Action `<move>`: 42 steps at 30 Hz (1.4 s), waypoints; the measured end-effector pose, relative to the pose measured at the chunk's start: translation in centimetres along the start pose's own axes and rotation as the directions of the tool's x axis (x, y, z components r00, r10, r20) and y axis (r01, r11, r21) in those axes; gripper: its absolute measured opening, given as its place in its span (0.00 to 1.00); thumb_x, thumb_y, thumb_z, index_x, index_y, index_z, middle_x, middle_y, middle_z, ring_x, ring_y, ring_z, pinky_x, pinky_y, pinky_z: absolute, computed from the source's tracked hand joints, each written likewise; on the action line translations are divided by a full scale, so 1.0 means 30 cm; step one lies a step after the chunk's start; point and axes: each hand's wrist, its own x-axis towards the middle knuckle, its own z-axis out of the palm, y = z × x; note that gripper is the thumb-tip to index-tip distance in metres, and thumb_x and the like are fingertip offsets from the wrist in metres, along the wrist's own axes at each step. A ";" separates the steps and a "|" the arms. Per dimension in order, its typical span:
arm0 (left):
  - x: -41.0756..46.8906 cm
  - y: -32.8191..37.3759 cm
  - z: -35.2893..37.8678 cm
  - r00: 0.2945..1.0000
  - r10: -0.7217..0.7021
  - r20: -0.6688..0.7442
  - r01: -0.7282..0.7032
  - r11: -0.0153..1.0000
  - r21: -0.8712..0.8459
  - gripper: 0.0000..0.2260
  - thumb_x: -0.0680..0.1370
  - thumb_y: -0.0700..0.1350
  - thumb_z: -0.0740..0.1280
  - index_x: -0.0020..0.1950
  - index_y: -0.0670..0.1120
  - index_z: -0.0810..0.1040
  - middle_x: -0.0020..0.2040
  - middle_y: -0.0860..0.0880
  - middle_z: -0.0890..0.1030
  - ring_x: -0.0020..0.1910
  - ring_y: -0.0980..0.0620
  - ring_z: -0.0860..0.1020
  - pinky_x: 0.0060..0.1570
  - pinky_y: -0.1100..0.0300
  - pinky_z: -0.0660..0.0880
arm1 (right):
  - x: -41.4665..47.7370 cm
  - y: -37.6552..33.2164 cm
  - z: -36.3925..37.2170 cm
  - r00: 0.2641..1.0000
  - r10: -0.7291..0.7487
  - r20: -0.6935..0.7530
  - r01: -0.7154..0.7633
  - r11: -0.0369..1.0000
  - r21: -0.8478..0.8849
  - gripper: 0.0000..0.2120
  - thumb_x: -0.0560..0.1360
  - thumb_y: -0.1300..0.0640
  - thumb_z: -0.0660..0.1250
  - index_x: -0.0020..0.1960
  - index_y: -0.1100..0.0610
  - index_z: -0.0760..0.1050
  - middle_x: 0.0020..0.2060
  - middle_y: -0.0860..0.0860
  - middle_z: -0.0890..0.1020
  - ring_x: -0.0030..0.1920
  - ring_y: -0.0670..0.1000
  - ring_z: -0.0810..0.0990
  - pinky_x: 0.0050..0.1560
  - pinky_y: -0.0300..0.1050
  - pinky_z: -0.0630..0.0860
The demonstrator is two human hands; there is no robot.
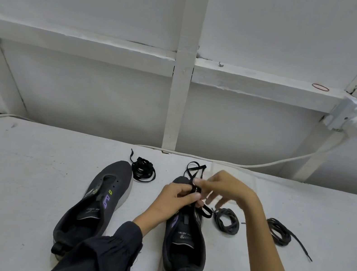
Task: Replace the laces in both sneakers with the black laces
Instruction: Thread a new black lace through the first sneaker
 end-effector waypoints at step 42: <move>0.003 -0.057 -0.014 0.998 -0.039 -0.047 0.046 0.988 0.148 0.14 0.68 0.44 0.79 0.47 0.45 0.77 0.48 0.54 0.85 0.50 0.57 0.81 0.57 0.57 0.76 | -0.050 -0.266 -0.034 0.850 -0.271 -0.451 0.526 0.413 0.743 0.04 0.64 0.60 0.73 0.34 0.59 0.79 0.32 0.53 0.76 0.25 0.45 0.71 0.27 0.32 0.69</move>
